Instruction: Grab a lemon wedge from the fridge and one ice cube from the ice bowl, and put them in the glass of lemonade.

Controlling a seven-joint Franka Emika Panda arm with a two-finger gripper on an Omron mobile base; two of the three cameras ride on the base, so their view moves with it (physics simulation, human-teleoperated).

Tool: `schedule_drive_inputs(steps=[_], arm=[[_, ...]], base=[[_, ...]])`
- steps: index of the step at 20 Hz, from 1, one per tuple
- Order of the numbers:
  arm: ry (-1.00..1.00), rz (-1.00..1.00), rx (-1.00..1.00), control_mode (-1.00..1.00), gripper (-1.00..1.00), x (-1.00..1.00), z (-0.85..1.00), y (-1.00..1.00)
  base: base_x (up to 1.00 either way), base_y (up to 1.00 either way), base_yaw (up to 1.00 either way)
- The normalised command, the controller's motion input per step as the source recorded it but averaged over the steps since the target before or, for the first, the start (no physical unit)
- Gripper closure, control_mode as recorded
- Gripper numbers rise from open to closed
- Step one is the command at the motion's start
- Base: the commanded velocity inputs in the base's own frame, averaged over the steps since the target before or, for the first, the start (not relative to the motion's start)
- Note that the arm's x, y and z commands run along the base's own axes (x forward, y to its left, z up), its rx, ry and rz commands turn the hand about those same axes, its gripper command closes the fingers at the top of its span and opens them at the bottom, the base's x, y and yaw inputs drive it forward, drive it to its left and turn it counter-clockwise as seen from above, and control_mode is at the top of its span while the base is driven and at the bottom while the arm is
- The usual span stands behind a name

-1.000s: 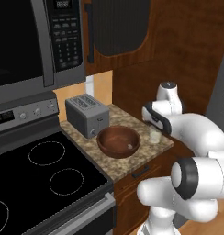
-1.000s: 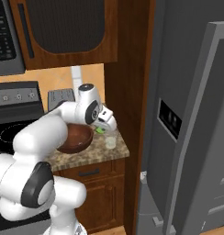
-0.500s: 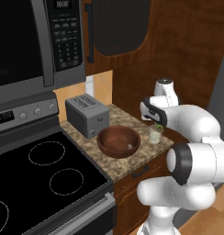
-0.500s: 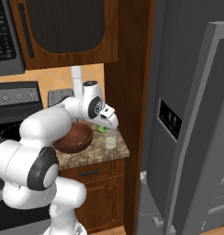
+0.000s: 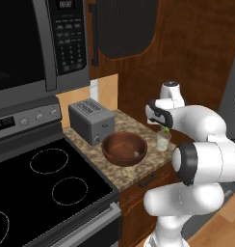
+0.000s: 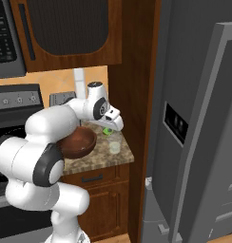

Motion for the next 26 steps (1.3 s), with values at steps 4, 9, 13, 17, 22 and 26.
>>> schedule_drive_inputs(steps=[4, 9, 13, 17, 22, 26], arm=[[0.01, -0.11, 0.0, -1.0, 1.0, 0.33, -0.08, 0.0], [-0.01, -0.14, 0.04, -1.0, 1.0, 0.0, -0.04, -0.09], [0.0, -0.04, 0.0, -1.0, 1.0, 0.12, -0.31, 0.0], [0.0, -0.02, 0.0, -1.0, 1.0, 0.02, -0.24, 0.0], [-0.01, -0.02, 0.0, -1.0, 1.0, 0.14, 0.01, 0.0], [0.0, -0.01, 0.0, -1.0, 1.0, 0.24, 0.0, 0.0]], base=[[0.0, 0.0, 0.0], [0.0, 0.0, 0.0], [0.0, 0.0, 0.0], [0.0, 0.0, 0.0], [0.0, 0.0, 0.0], [0.0, 0.0, 0.0]])
